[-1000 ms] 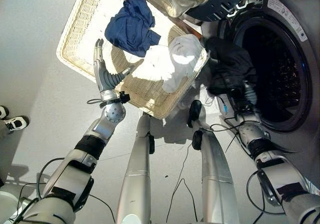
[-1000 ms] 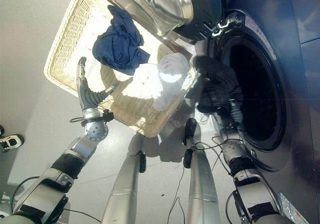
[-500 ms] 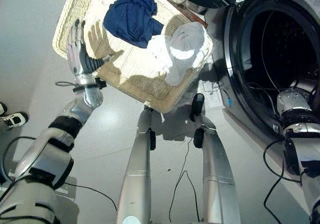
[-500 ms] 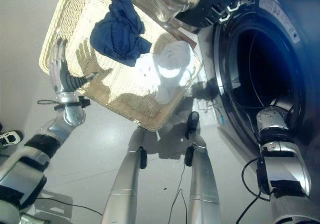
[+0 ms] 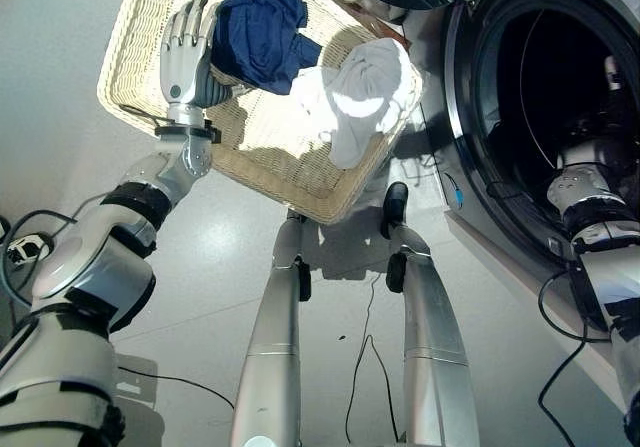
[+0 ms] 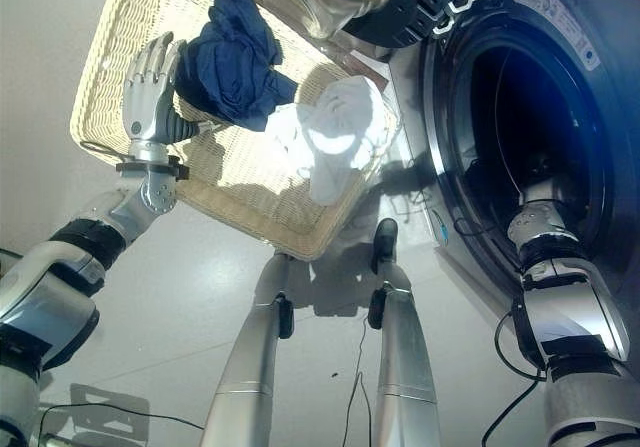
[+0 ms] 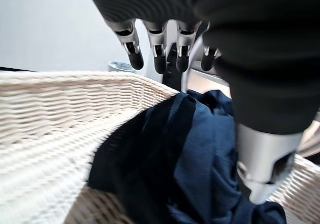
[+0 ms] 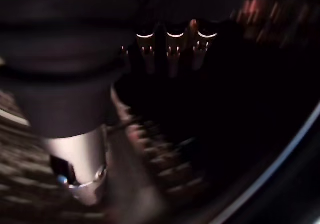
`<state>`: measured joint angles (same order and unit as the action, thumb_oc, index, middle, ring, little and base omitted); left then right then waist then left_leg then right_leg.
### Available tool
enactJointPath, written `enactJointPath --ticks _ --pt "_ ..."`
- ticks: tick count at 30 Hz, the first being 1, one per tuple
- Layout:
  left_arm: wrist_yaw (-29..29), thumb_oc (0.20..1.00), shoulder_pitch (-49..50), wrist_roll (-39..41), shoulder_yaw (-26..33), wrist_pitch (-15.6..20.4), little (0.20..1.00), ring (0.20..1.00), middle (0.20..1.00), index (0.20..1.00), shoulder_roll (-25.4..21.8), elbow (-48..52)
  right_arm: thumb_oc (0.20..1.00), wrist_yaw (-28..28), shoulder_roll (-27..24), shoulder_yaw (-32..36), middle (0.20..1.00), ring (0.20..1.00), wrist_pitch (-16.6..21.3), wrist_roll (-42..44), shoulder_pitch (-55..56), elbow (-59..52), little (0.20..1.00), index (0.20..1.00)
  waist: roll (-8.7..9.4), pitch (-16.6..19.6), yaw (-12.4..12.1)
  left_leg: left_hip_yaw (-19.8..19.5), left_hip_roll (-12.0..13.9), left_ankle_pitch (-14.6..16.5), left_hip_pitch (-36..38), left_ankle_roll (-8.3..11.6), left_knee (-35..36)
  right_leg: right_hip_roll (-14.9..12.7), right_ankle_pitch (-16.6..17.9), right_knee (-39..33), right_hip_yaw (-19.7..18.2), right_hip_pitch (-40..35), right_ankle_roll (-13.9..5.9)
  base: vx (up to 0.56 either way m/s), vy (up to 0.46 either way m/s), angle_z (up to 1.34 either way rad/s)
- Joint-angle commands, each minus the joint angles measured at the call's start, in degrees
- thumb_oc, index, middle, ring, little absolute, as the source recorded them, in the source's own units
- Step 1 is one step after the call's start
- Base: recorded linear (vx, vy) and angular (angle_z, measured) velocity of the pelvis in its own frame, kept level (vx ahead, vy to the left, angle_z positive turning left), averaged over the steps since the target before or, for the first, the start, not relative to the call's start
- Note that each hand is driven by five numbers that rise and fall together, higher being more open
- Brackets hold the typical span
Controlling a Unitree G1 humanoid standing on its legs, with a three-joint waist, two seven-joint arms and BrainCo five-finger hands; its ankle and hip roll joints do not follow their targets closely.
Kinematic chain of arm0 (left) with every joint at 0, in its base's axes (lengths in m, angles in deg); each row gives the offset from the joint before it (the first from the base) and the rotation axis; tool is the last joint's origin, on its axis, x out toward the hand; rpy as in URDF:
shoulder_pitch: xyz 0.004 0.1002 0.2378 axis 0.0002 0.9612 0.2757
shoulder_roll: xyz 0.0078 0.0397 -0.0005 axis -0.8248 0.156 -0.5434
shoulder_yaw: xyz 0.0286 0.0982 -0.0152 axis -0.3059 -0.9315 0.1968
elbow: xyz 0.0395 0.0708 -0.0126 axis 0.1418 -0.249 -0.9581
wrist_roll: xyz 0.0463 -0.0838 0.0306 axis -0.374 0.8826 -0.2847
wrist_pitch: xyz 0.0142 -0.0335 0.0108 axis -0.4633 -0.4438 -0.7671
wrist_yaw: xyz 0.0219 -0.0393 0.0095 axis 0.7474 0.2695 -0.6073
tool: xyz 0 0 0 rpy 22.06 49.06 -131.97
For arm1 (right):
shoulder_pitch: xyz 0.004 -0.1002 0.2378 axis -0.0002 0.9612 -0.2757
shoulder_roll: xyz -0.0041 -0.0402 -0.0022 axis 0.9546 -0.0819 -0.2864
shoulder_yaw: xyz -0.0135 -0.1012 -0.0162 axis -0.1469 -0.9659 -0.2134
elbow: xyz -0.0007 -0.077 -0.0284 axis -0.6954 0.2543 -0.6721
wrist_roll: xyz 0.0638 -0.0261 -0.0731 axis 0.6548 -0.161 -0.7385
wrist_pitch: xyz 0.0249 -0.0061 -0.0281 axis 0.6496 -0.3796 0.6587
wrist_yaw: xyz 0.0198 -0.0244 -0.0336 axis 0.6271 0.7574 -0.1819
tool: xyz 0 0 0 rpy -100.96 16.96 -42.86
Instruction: Put the clothes into the washing machine.
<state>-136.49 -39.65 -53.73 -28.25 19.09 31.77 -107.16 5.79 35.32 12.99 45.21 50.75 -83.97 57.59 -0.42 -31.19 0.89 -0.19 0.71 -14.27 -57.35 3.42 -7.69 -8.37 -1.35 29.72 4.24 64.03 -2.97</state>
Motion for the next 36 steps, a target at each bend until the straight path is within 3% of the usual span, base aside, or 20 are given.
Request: enactJointPath --ticks 1,2,5,10,17,18,19,24,27,32,33,36 --pt "1.02 1.000 -5.69 0.77 1.54 -1.98 1.000 1.000 1.000 1.000 2.38 -4.27 1.000 -6.95 -8.79 -5.10 1.000 1.000 -6.81 -9.75 -6.95 1.44 1.000 1.000 -0.47 1.40 0.05 -0.88 -0.37 9.72 -0.16 2.68 -9.15 2.58 7.78 -11.27 2.83 -4.27 -5.46 -0.02 0.048 -0.02" --pt "3.61 1.000 -7.27 0.60 0.58 -2.40 1.000 1.000 1.000 1.000 2.91 -5.30 1.000 -7.44 -7.84 -6.47 1.000 1.000 -10.55 -11.02 -7.43 2.37 1.000 1.000 -0.37 1.40 0.27 -0.70 -0.13 9.70 -0.58 2.76 -9.04 2.77 7.54 -11.03 2.69 -3.77 -5.38 -0.01 0.039 -0.02" --pt "4.87 1.000 -8.63 0.27 -1.27 -4.25 1.000 1.000 1.000 1.000 3.62 -5.85 1.000 -8.14 -6.02 -7.79 1.000 1.000 -12.98 -13.29 -7.45 2.78 1.000 1.000 -0.28 1.40 0.59 -0.59 0.09 9.67 -1.28 2.73 -8.98 3.38 7.46 -10.74 2.28 -2.99 -5.21 0.00 0.045 0.00" --pt "4.93 1.000 -10.04 0.43 -1.69 -5.37 1.000 1.000 1.000 1.000 4.43 -7.77 1.000 -7.69 -4.28 -8.55 1.000 1.000 -13.19 -14.33 -6.80 3.02 1.000 1.000 -0.06 1.40 1.14 -0.16 0.42 9.59 -1.75 2.74 -8.55 3.87 7.39 -10.82 1.81 -2.35 -5.14 -0.01 0.056 -0.01" --pt "11.24 1.000 -12.16 2.79 -1.49 -11.38 1.000 1.000 1.000 1.000 5.50 -12.80 1.000 -6.44 -0.18 -8.77 1.000 1.000 -9.82 -17.44 -3.64 0.65 1.000 1.000 0.95 1.40 2.68 0.70 1.17 9.31 -3.23 3.10 -7.79 5.00 6.82 -10.99 0.57 -0.94 -4.87 -0.01 0.056 -0.03" --pt "12.35 0.347 -12.24 3.03 -1.34 -12.64 0.347 0.347 0.347 0.347 5.63 -13.29 1.000 -6.37 0.34 -8.49 1.000 1.000 -9.02 -17.35 -3.05 0.37 1.000 1.000 1.12 1.40 2.87 0.79 1.26 9.34 -3.45 3.14 -7.82 5.14 6.80 -10.97 0.43 -0.71 -4.87 0.00 0.028 -0.06" --pt "13.84 0.200 -12.10 3.50 -0.95 -12.84 0.200 0.200 0.200 0.200 5.60 -13.91 1.000 -6.05 0.72 -8.30 1.000 1.000 -8.22 -17.08 -2.55 0.06 1.000 1.000 1.24 1.40 3.06 0.85 1.31 9.31 -3.55 3.17 -7.73 5.22 6.84 -11.05 0.35 -0.64 -4.88 0.00 0.024 -0.06" --pt "15.48 0.200 -11.43 5.37 0.20 -12.76 0.200 0.200 0.200 0.200 5.22 -15.14 1.000 -6.39 1.34 -7.70 1.000 1.000 -4.14 -18.95 0.17 -2.70 1.000 1.000 1.59 1.40 3.80 1.03 1.31 9.24 -3.83 3.29 -7.63 5.59 6.90 -11.37 -0.16 -0.32 -4.72 0.00 0.008 -0.02" --pt "15.29 0.200 -10.22 7.10 2.40 -11.49 0.200 0.200 0.200 0.200 4.91 -14.97 1.000 -9.48 2.28 -7.63 1.000 1.000 -2.25 -23.64 1.76 -6.98 1.000 1.000 1.53 1.40 4.10 1.18 1.22 9.20 -3.93 3.32 -7.47 5.68 6.86 -11.55 -0.42 -0.05 -4.65 0.00 0.003 -0.01" --pt "11.41 0.200 -7.74 14.55 7.90 -1.98 0.200 0.200 0.200 0.200 3.88 -12.19 1.000 -14.64 3.23 -7.86 1.000 1.000 -0.06 -28.21 4.64 -15.75 1.000 1.000 1.50 1.40 4.19 1.29 1.20 9.02 -3.87 3.48 -7.23 5.65 6.58 -11.59 -0.48 -0.02 -4.56 0.00 -0.002 -0.03" --pt "11.40 0.200 -7.68 14.55 7.92 -1.94 0.200 0.200 0.200 0.200 3.88 -12.19 1.000 -14.68 3.23 -7.85 1.000 1.000 -0.08 -28.25 4.71 -15.82 1.000 1.000 1.49 1.40 4.21 1.29 1.20 9.02 -3.83 3.48 -7.21 5.65 6.58 -11.59 -0.47 -0.06 -4.56 0.00 0.000 0.00" --pt "8.38 0.200 -3.54 16.35 12.58 3.67 0.200 0.200 0.200 0.200 3.63 -6.24 1.000 -17.17 4.31 -6.04 1.000 1.000 0.88 -28.87 8.89 -22.96 1.000 1.000 1.26 1.40 3.89 1.07 0.89 9.10 -3.68 3.47 -6.96 5.50 6.45 -11.77 -0.31 -0.19 -4.50 0.00 -0.033 -0.01"
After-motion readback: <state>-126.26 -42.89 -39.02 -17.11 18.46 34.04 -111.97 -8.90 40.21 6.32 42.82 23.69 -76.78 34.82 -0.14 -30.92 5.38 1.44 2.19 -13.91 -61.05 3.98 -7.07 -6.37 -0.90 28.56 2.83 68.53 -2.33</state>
